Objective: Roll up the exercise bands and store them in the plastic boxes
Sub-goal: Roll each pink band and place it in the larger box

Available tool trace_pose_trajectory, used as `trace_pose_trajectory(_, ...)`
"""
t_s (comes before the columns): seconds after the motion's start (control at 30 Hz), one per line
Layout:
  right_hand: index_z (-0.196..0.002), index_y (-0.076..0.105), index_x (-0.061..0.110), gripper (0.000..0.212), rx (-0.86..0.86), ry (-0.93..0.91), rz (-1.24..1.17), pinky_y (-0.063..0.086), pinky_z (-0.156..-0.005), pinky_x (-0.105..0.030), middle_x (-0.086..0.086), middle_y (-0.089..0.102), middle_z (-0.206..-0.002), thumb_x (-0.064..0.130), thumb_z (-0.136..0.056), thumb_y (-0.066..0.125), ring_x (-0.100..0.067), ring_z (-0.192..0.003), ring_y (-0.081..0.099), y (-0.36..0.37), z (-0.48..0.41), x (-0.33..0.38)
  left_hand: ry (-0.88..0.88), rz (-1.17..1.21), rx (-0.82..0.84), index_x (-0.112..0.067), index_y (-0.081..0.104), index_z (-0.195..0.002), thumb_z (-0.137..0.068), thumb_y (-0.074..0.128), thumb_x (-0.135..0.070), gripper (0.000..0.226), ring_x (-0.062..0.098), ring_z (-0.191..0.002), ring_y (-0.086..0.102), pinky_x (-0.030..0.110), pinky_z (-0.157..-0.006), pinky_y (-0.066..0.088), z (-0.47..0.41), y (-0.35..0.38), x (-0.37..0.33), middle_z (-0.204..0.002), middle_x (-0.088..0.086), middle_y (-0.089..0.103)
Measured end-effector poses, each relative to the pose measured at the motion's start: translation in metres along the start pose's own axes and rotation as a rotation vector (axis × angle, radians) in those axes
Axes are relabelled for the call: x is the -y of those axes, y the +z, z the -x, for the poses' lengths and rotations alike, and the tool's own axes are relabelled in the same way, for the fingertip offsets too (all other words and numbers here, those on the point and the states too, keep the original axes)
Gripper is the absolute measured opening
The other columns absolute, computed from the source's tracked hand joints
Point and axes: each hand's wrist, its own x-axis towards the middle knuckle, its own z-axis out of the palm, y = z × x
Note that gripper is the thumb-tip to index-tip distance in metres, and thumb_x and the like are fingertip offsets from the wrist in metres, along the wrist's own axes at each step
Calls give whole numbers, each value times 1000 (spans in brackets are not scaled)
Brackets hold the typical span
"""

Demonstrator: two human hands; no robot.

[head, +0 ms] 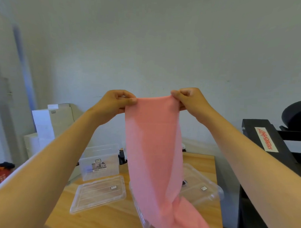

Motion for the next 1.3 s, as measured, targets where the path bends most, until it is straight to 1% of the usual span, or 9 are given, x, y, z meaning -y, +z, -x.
trace_pose_trajectory(0.3, -72, 56, -12, 47, 15, -40, 45, 57, -62, -30, -13, 52, -71, 29, -95, 58, -21, -64, 58, -8, 0, 26, 70, -49, -19, -9, 63, -87, -81, 71, 5, 17, 9, -67, 68, 21, -71, 57, 7, -3, -32, -63, -3, 69)
trace_pose_trajectory(0.47, -75, 61, -3, 40, 93, 61, 1, 54, -60, -27, -16, 63, -70, 33, -95, 57, -18, -60, 64, -8, 13, 16, -1, -11, 96, -12, 67, -77, -68, 77, -21, 17, 9, -65, 64, 20, -68, 55, 17, -8, -20, -61, -2, 65)
trace_pose_trajectory(0.57, -82, 62, -15, 50, 174, 201, 14, 56, -60, -27, -22, 68, -76, 34, -94, 57, -23, -63, 68, 5, 16, -21, -97, -32, 133, -17, 72, -70, -64, 78, -28, 14, 10, -66, 64, 21, -66, 55, 12, -9, 22, -69, 2, 67)
trace_pose_trajectory(0.7, -64, 60, 2, 40, 237, 379, 135, 56, -58, -30, -12, 63, -62, 26, -95, 57, -20, -56, 64, 42, 16, -106, -242, -148, 78, -8, 68, -77, -82, 73, -5, 7, 10, -63, 65, 22, -61, 55, -5, 2, 115, -70, 2, 70)
trace_pose_trajectory(0.8, -65, 62, 7, 34, 134, 432, 273, 55, -77, -41, -10, 64, -69, 27, -93, 57, -21, -74, 63, 78, 18, -180, -303, -236, -71, -11, 66, -77, -83, 71, 1, 14, 17, -66, 62, 31, -65, 54, -12, 16, 192, -68, 4, 66)
trace_pose_trajectory(1.0, -110, 69, 9, 27, 329, 477, 290, 37, -88, -21, -1, 65, -120, 26, -97, 54, -14, -116, 56, 114, 69, -232, -389, -309, 103, -5, 65, -104, -83, 75, -6, 24, 16, -93, 62, 23, -84, 50, 23, 49, 274, -100, 2, 64)
trace_pose_trajectory(1.1, -111, 69, 8, 26, 370, 491, 277, 40, -91, -22, -4, 66, -120, 26, -95, 58, -15, -114, 58, 115, 90, -235, -403, -285, 180, -9, 66, -98, -82, 76, -7, 19, 16, -92, 65, 28, -89, 51, 49, 65, 278, -95, 0, 66)
trace_pose_trajectory(1.2, -108, 70, 7, 22, 435, 474, 200, 44, -94, -20, -5, 69, -113, 20, -90, 65, -15, -107, 62, 111, 118, -224, -354, -262, 225, -14, 65, -96, -80, 77, -6, 21, 7, -89, 63, 19, -83, 47, 82, 82, 272, -96, -5, 65)
trace_pose_trajectory(1.3, -109, 70, 10, 24, 610, 412, 246, 41, -84, -6, -2, 69, -114, 19, -87, 69, -5, -100, 60, 99, 157, -203, -300, -359, 279, -27, 65, -101, -80, 79, -20, 26, -2, -102, 57, 5, -85, 37, 132, 96, 266, -108, -15, 63)
